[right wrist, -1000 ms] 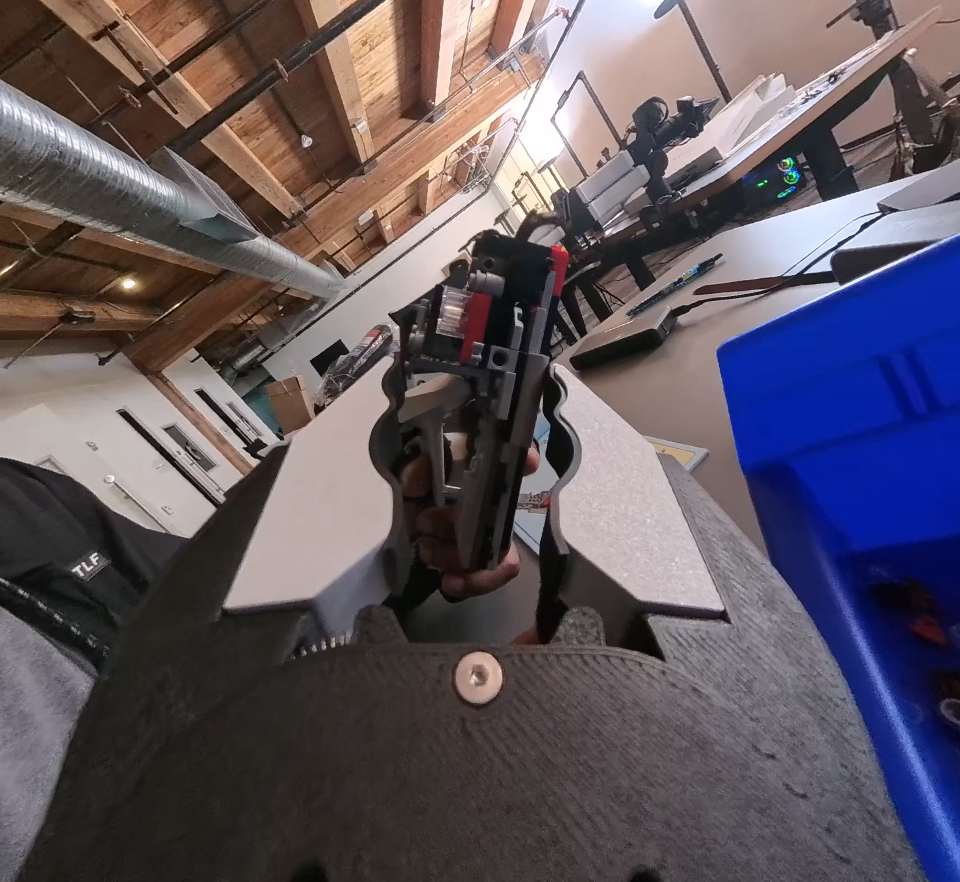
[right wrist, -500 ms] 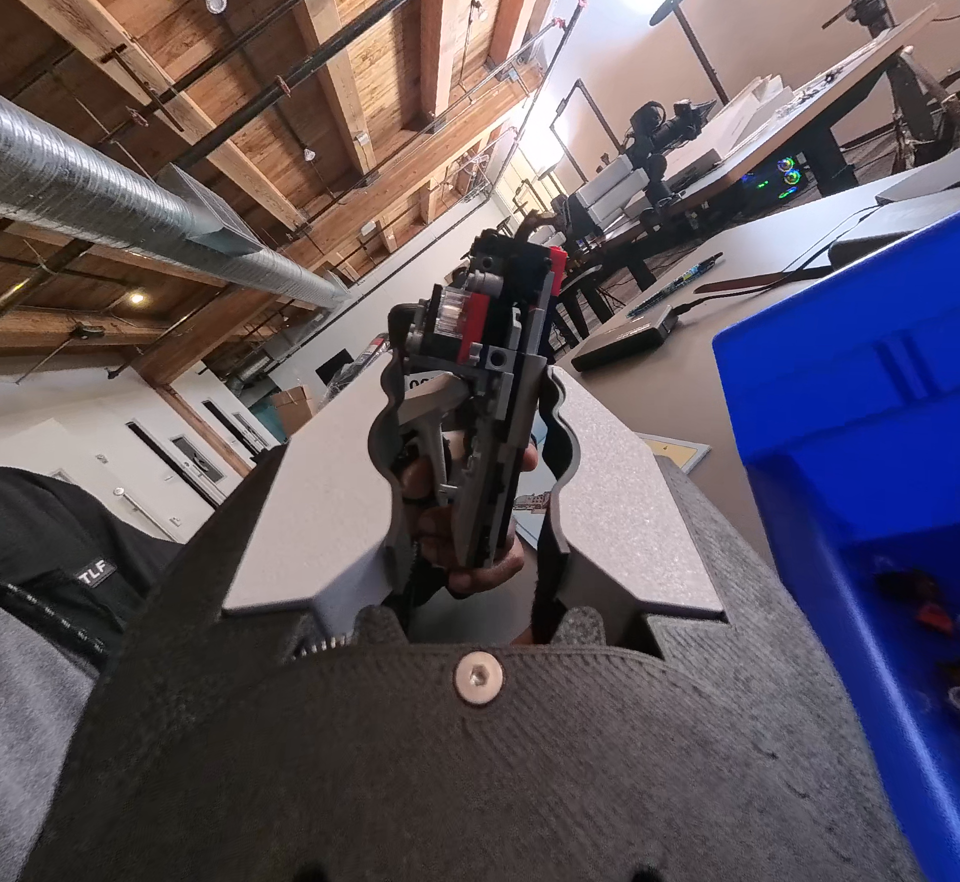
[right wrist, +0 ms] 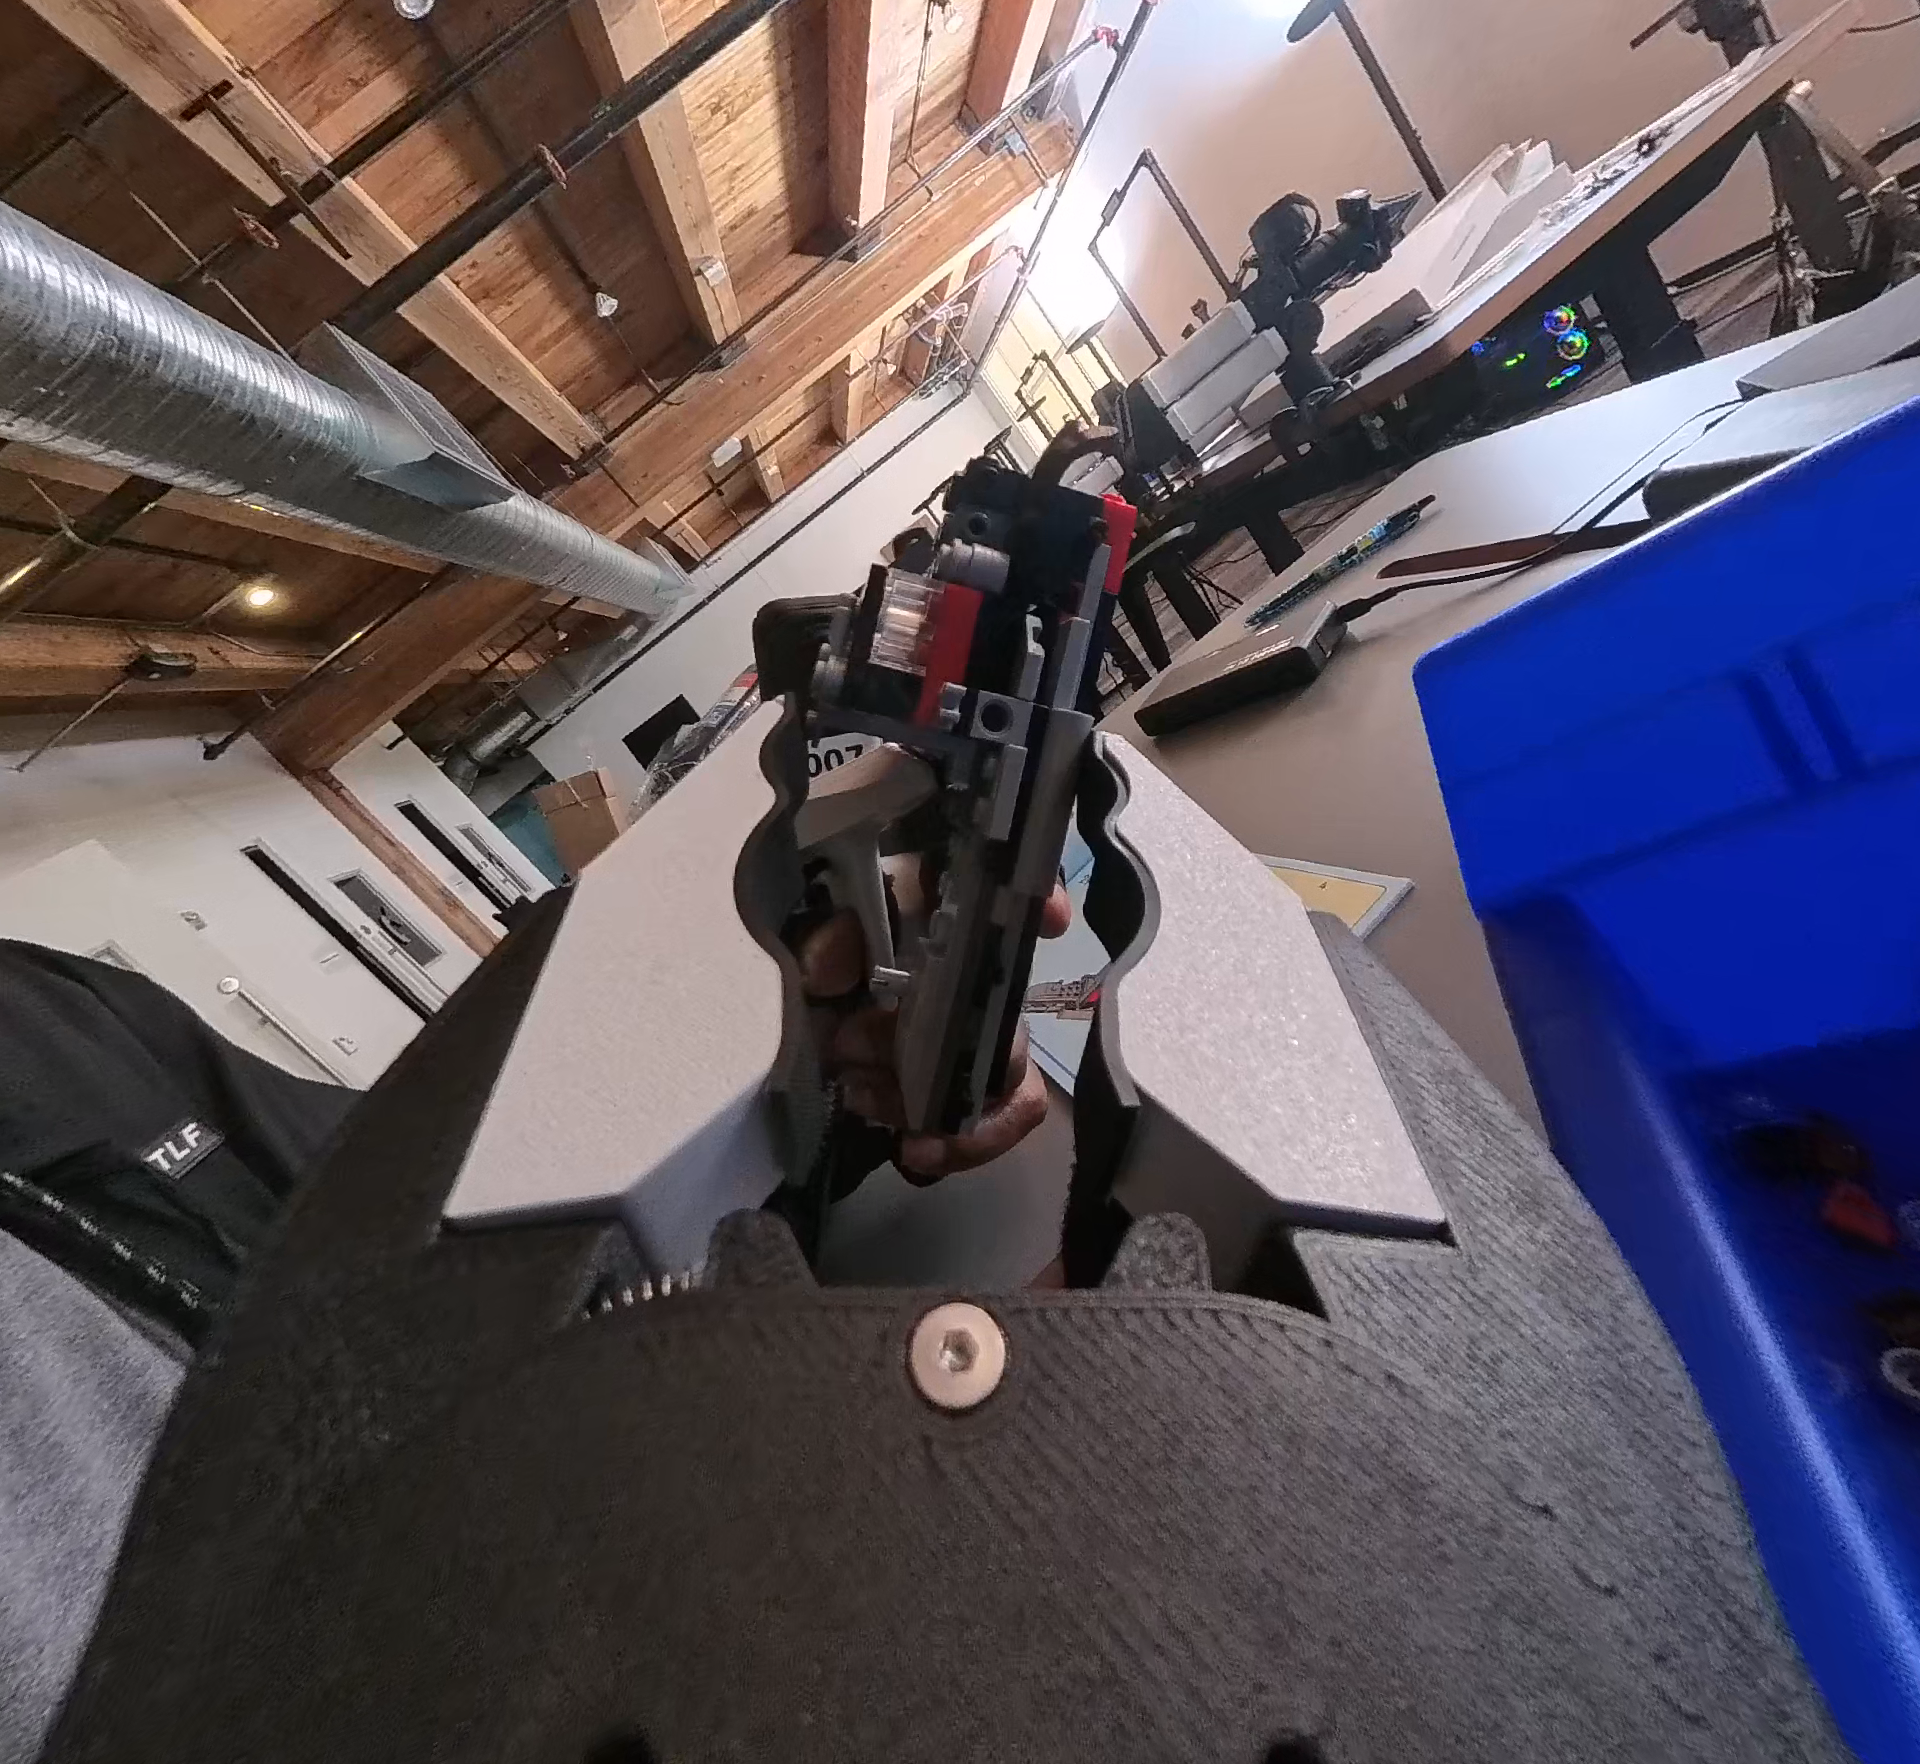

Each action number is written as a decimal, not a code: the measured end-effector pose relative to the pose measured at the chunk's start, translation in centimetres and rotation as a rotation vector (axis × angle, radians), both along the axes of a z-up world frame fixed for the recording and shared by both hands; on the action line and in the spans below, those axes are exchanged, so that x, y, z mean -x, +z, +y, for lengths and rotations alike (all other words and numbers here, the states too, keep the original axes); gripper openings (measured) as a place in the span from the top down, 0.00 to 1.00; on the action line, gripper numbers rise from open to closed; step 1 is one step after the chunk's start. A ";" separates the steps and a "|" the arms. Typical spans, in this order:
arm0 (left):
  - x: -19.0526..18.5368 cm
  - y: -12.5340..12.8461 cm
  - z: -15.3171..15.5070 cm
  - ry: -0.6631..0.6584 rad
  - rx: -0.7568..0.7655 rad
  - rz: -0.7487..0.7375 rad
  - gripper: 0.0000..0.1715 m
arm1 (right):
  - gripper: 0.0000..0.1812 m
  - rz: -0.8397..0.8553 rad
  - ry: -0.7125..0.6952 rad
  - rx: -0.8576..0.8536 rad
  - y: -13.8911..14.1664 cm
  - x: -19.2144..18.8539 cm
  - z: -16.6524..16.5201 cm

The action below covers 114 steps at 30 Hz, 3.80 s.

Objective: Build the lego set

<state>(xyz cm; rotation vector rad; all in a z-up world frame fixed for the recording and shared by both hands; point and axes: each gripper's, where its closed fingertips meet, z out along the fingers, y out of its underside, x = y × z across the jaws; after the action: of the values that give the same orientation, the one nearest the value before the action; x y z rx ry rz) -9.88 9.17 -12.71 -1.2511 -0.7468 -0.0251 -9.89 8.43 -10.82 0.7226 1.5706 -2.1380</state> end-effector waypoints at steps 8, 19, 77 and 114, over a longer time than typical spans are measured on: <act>0.1 -0.2 0.0 0.007 0.026 0.002 0.86 | 0.70 -0.014 0.009 -0.003 -0.2 0.1 0.0; 0.1 0.0 0.2 -0.027 -0.043 -0.067 0.86 | 0.70 -0.032 -0.005 0.039 0.0 0.3 0.1; -10.0 -3.9 -5.3 0.405 -0.464 -0.407 0.89 | 0.71 0.457 -0.178 -0.810 -9.0 -5.1 5.1; -5.5 -6.4 -0.8 0.345 -0.317 -0.553 0.89 | 0.76 0.402 -0.001 -1.035 -13.7 -5.0 7.6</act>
<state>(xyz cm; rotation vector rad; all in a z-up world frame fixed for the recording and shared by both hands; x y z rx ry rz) -4.41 8.38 -19.08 -0.7990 -1.3735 -0.2060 -4.91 15.99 -24.52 0.5573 2.9175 -1.3872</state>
